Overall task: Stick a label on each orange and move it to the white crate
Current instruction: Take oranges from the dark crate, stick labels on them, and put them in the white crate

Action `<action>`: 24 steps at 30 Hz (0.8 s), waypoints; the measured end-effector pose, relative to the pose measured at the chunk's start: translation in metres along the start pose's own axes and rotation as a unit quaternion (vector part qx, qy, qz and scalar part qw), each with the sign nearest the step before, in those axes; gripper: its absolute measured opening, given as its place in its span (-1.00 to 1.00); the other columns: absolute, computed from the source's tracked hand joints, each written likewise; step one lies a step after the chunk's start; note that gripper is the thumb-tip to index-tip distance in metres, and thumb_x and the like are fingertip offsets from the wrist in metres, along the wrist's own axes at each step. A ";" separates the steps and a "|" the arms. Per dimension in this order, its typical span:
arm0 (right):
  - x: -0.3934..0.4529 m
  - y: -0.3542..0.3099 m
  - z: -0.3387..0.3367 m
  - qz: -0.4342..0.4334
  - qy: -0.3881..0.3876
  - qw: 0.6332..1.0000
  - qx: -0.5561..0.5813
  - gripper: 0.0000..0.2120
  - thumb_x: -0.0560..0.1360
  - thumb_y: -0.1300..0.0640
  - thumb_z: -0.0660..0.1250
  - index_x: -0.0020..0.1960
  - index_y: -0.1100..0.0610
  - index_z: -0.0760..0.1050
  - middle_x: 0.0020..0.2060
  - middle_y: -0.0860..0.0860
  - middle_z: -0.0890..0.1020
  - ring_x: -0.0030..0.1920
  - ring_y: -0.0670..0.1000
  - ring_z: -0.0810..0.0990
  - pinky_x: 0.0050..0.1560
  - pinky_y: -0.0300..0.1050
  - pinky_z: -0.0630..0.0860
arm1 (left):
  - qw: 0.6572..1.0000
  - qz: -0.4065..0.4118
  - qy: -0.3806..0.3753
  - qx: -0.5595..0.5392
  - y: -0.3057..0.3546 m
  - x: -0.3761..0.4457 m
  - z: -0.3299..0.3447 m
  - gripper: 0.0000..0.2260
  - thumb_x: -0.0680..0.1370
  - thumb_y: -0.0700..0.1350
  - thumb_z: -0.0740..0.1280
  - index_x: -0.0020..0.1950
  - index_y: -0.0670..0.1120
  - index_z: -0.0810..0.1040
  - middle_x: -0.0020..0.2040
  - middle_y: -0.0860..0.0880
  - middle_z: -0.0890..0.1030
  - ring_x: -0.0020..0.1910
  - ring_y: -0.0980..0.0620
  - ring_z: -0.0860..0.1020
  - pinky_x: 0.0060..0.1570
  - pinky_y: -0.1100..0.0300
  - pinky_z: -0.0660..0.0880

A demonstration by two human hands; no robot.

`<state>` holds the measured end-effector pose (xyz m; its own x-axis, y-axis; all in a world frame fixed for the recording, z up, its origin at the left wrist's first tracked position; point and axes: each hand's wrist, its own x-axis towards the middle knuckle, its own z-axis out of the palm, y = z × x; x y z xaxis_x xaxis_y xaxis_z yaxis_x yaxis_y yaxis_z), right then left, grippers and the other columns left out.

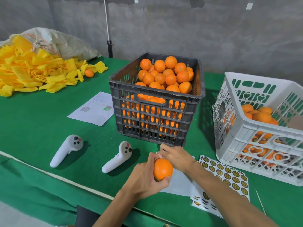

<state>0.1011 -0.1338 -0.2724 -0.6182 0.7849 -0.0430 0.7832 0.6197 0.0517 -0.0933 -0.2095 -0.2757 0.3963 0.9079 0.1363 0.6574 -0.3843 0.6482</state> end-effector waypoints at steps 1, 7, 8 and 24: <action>0.000 0.000 0.001 0.018 0.009 1.000 0.021 -0.74 0.71 0.02 0.16 0.29 0.09 0.50 0.12 0.06 0.43 -0.10 0.14 0.58 -0.09 0.11 0.53 | 1.000 -0.001 0.001 -0.002 0.000 -0.001 0.000 -0.49 0.46 0.37 0.34 0.21 0.19 0.19 -0.26 0.14 0.51 -0.36 0.22 0.52 -0.34 0.36 0.30; -0.005 0.004 0.001 0.152 0.043 0.957 0.245 -0.65 0.60 -0.17 0.32 0.31 -0.05 0.56 0.09 -0.11 0.48 0.01 -0.10 0.49 0.00 -0.11 0.48 | 1.000 -0.014 -0.004 -0.005 -0.002 -0.003 0.003 -0.47 0.45 0.39 0.33 0.22 0.18 0.19 -0.10 0.15 0.51 -0.19 0.14 0.56 -0.23 0.23 0.43; -0.005 0.005 -0.001 0.160 0.026 0.956 0.243 -0.61 0.57 -0.21 0.37 0.33 -0.08 0.55 0.09 -0.12 0.49 0.03 -0.09 0.50 -0.01 -0.12 0.47 | 1.000 -0.017 -0.009 -0.009 -0.002 -0.003 0.003 -0.47 0.44 0.39 0.33 0.21 0.18 0.19 -0.11 0.13 0.53 -0.21 0.14 0.57 -0.24 0.21 0.44; -0.015 0.013 -0.009 0.212 0.041 0.830 0.514 -0.81 0.50 0.03 0.53 0.09 -0.14 0.66 -0.14 -0.02 0.71 -0.16 -0.08 0.66 -0.02 -0.07 0.59 | 0.998 -0.049 -0.002 -0.031 -0.004 -0.001 0.006 -0.46 0.41 0.38 0.34 0.19 0.18 0.18 -0.13 0.10 0.55 -0.23 0.11 0.58 -0.24 0.15 0.48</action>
<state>0.1200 -0.1380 -0.2622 -0.2415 0.9556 -0.1690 0.5488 -0.0091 -0.8359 -0.0923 -0.2097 -0.2823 0.3350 0.9399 0.0660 0.6519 -0.2818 0.7040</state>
